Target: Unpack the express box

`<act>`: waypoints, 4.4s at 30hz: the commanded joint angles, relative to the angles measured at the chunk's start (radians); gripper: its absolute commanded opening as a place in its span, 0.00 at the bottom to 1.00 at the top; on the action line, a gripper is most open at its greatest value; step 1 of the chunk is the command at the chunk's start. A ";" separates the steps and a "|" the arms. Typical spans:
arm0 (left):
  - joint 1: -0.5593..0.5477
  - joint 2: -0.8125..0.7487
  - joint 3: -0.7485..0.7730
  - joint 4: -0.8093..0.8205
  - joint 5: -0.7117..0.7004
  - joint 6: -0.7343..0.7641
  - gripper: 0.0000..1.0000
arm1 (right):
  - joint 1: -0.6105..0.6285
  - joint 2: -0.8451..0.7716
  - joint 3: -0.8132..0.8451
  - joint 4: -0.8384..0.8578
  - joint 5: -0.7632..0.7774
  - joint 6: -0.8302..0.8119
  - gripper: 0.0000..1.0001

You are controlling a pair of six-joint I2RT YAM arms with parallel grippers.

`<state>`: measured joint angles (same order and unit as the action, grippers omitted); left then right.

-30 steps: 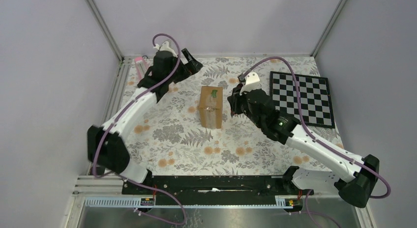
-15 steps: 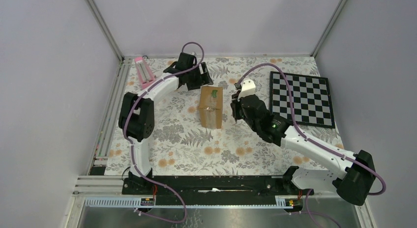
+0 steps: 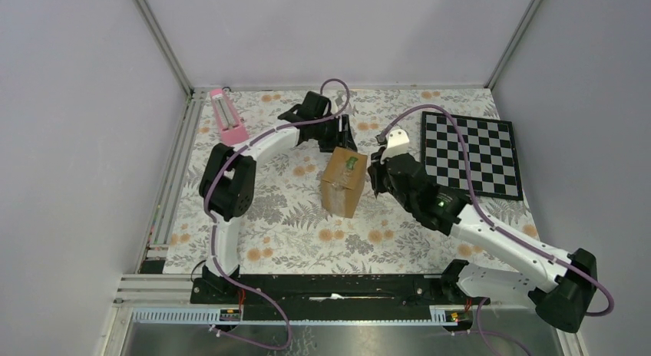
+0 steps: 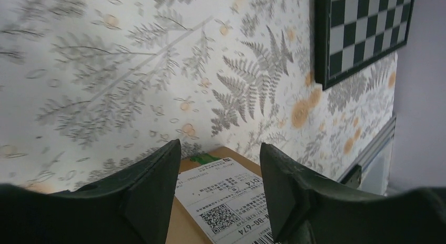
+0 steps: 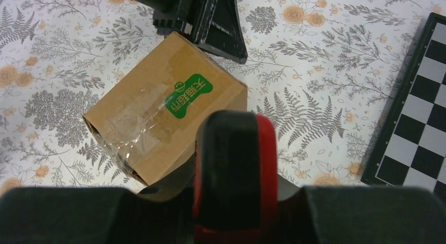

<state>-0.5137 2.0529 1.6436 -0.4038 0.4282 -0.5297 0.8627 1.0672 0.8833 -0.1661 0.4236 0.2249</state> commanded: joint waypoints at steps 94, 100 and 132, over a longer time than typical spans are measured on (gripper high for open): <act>-0.155 -0.382 -0.544 0.257 0.175 -0.158 0.79 | 0.142 -0.222 -0.374 0.896 -0.373 -0.344 0.00; -0.156 -0.381 -0.548 0.257 0.181 -0.156 0.78 | 0.142 -0.211 -0.381 0.899 -0.390 -0.385 0.00; -0.161 -0.363 -0.546 0.264 0.201 -0.158 0.73 | 0.142 -0.193 -0.446 0.900 -0.377 -0.434 0.00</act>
<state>-0.6609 1.6451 1.1164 -0.0834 0.6552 -0.7120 0.9958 0.8925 0.4591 0.6949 0.0357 -0.1993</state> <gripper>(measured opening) 0.735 0.307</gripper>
